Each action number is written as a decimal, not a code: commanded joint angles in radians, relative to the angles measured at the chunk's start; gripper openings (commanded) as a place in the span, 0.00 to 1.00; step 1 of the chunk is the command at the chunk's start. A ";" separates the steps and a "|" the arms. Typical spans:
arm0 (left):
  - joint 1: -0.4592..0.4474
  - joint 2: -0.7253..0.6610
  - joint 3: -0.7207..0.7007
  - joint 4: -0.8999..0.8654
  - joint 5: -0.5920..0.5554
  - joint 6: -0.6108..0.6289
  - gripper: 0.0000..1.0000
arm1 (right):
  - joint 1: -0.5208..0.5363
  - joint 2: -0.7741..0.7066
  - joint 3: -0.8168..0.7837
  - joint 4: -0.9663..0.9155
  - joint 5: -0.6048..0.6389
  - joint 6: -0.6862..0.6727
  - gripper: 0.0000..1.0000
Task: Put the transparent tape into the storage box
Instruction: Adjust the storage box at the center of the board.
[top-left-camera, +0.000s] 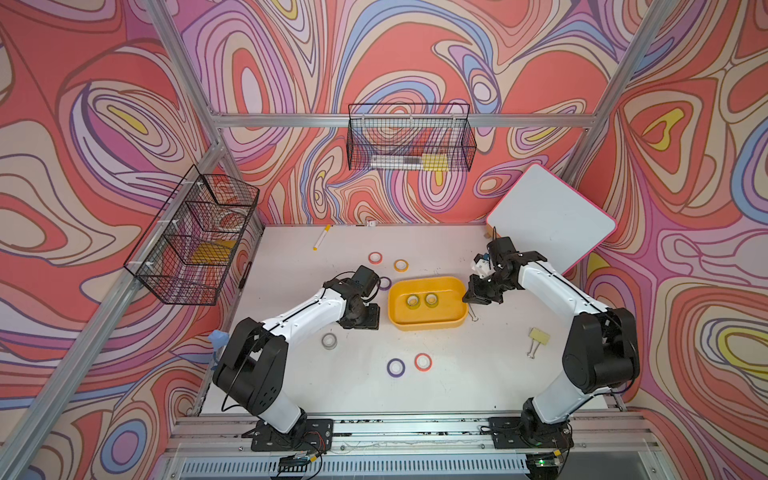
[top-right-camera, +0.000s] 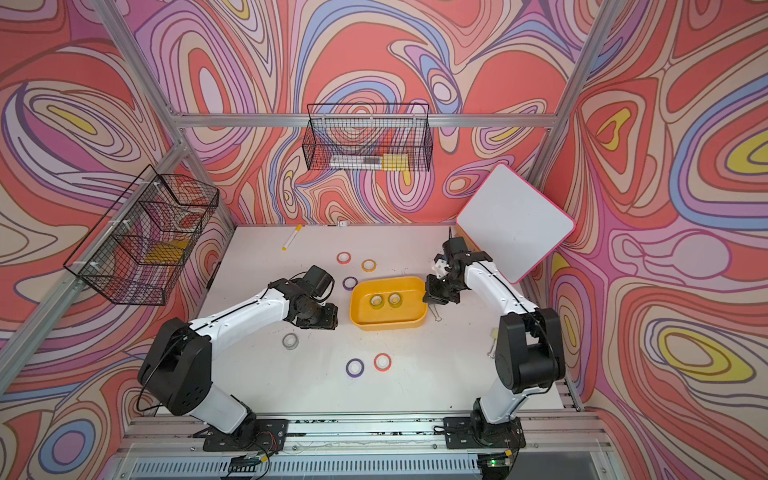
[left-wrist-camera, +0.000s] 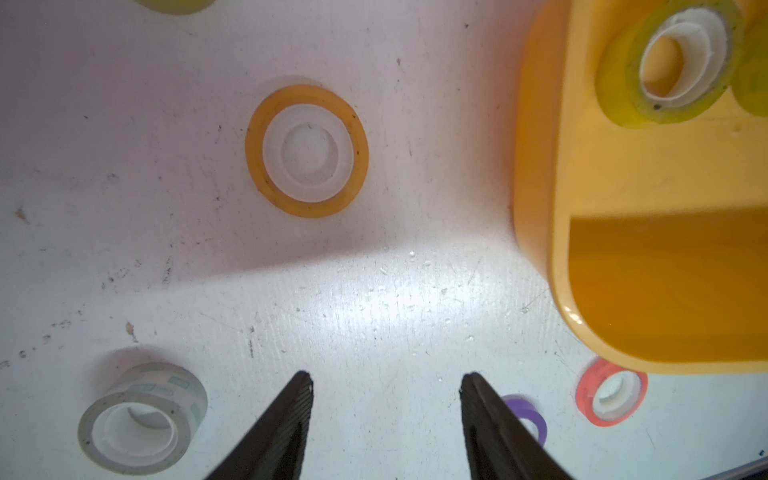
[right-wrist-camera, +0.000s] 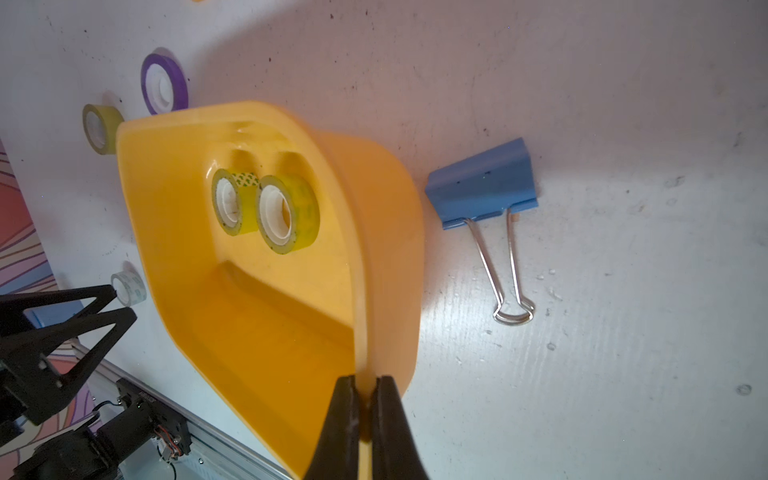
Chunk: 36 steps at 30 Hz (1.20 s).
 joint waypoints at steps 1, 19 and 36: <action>0.006 0.004 0.002 0.007 0.009 0.005 0.62 | -0.024 -0.031 -0.012 0.021 -0.055 -0.025 0.00; 0.006 0.036 0.030 0.009 0.028 0.008 0.61 | -0.019 -0.113 -0.153 0.053 -0.062 0.012 0.00; 0.005 0.016 0.012 0.010 0.023 0.000 0.61 | 0.008 -0.085 -0.225 0.113 0.030 0.086 0.00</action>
